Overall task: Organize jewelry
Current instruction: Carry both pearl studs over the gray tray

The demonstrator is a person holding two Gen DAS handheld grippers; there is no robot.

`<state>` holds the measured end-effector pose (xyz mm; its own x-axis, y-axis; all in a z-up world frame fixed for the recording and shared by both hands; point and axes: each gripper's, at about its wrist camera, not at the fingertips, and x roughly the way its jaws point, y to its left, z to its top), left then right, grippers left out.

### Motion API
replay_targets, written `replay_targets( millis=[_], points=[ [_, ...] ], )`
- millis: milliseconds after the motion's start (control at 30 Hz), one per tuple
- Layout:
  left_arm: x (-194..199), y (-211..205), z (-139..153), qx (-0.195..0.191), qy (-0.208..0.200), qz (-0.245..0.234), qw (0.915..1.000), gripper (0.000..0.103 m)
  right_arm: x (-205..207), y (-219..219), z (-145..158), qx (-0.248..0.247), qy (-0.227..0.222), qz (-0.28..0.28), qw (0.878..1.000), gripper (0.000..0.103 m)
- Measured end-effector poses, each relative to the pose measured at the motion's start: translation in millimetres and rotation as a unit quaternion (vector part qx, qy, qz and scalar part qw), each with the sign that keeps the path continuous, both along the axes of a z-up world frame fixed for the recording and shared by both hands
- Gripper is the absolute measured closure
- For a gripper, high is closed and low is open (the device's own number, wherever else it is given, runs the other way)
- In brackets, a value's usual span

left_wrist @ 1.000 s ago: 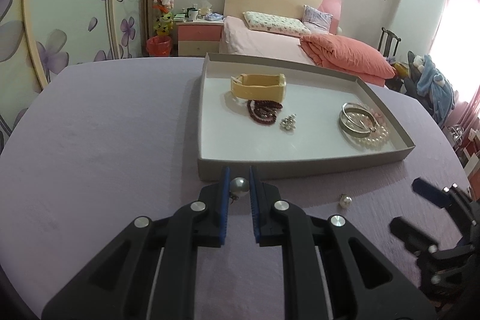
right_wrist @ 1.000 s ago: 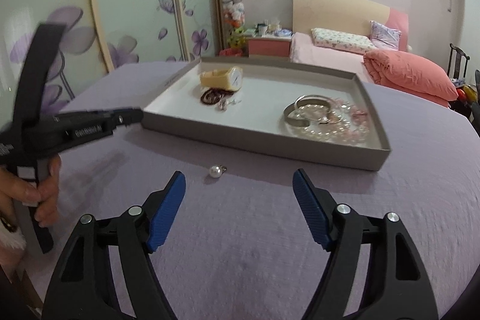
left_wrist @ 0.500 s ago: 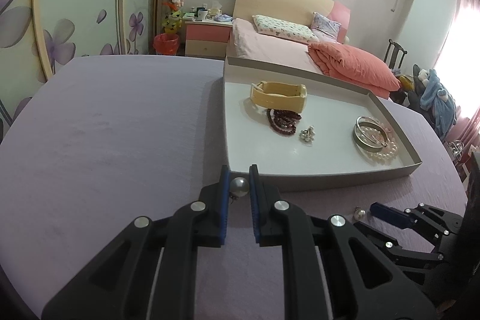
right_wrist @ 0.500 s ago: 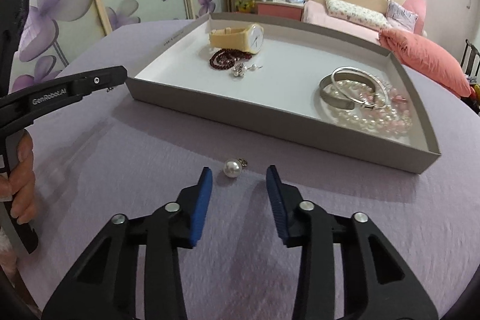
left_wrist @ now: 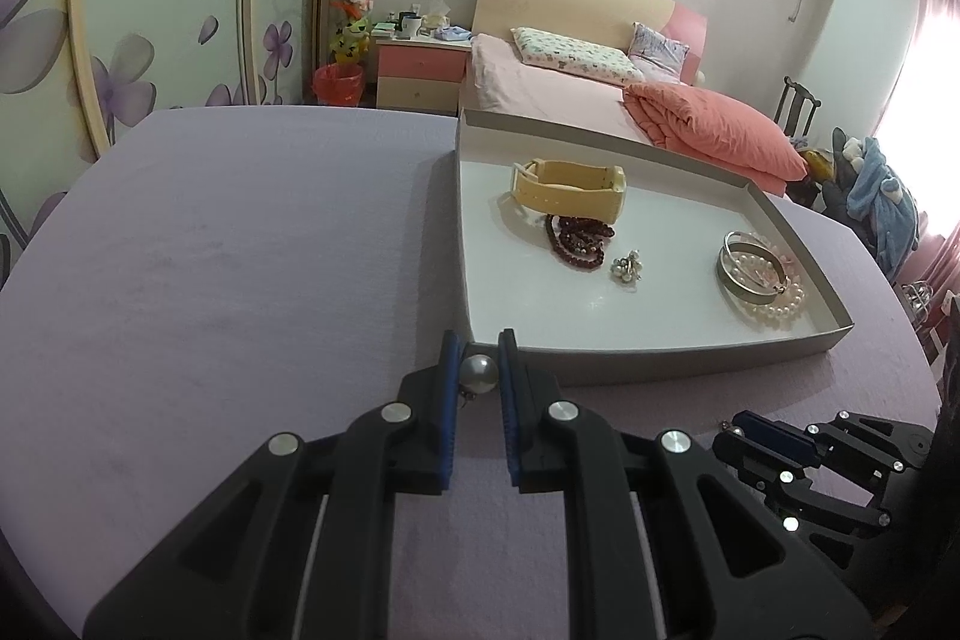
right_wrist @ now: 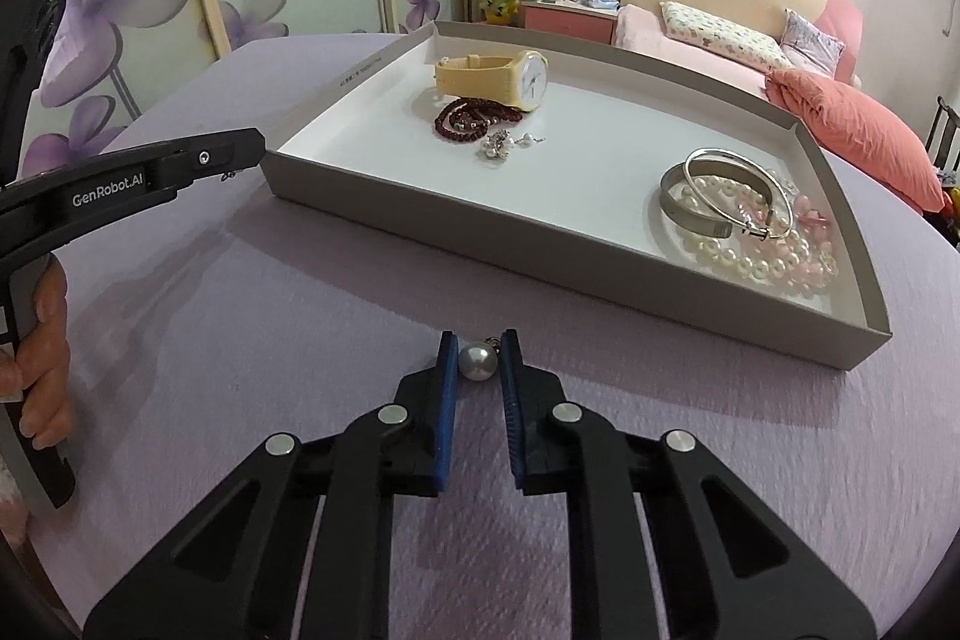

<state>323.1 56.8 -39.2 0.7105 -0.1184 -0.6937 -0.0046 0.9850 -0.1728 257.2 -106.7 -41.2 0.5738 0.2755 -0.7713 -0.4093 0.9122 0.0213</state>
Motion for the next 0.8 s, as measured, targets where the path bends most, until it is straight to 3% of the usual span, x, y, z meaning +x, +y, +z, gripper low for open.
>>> replay_targets(
  millis=[267, 567, 800],
  points=[
    [-5.5, -4.7, 2.0, 0.003, -0.005, -0.007, 1.0000, 0.089, -16.7, -37.1, 9.3, 0.009, -0.017, -0.042, 0.999, 0.088],
    [-26.1, -18.4, 20.7, 0.013, -0.033, -0.022, 0.9991, 0.089, -30.9, -79.3, 50.5, 0.043, -0.093, -0.093, 0.990, 0.088],
    [-35.2, -29.9, 45.0, 0.023, -0.068, -0.029, 0.9970, 0.089, -33.8, -88.9, 83.2, 0.066, -0.165, -0.098, 0.979, 0.088]
  ],
)
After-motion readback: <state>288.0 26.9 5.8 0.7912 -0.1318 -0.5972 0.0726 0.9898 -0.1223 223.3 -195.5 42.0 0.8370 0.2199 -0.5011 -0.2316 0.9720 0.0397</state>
